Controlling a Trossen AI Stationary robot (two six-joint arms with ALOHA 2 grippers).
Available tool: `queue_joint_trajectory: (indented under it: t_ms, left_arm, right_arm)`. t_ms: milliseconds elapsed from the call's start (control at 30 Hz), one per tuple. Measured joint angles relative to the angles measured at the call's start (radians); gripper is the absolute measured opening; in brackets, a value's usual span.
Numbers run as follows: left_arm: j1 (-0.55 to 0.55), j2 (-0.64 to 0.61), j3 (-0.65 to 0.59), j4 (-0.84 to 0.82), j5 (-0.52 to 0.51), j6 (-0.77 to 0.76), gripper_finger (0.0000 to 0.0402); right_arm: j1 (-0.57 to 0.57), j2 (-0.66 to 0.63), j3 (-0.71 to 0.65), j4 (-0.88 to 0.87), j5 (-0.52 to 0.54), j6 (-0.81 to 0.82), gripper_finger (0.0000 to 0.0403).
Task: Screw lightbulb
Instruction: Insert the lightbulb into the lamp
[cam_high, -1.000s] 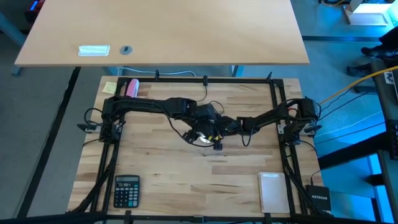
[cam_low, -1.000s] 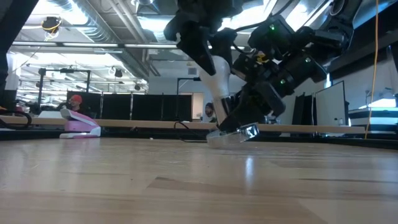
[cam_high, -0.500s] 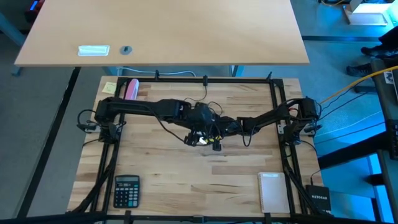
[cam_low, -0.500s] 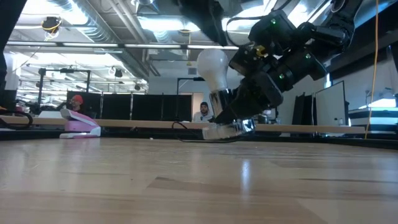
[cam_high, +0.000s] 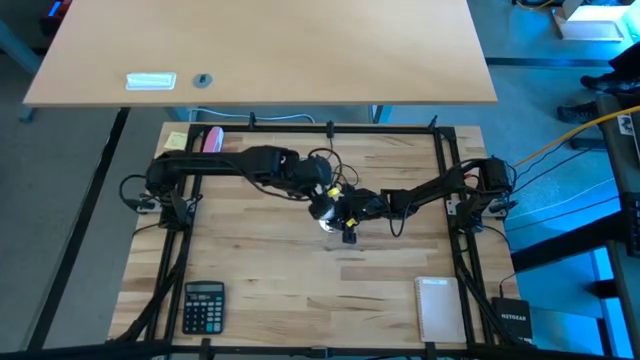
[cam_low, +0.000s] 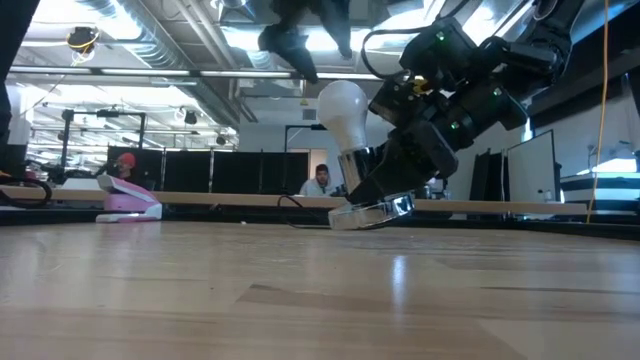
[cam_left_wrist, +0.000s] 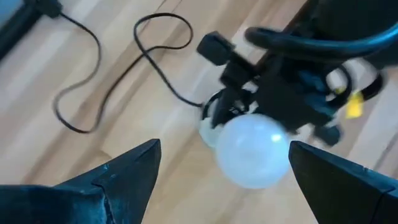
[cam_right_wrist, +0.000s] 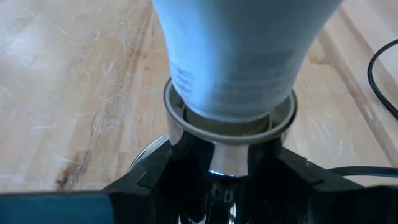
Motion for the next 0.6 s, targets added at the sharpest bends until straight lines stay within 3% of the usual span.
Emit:
queue_joint_trajectory:
  t_ms: [267, 600]
  left_arm:
    - [-0.034, 0.022, 0.000, 0.021, 0.003, -0.246, 0.0343]
    - [-0.062, 0.079, -0.001, 0.015, -0.017, -0.294, 0.0343]
  right_arm:
    - [0.000, 0.000, 0.000, 0.001, 0.001, -0.001, 0.0180]
    - [-0.001, 0.002, -0.001, 0.007, -0.004, -0.001, 0.0180]
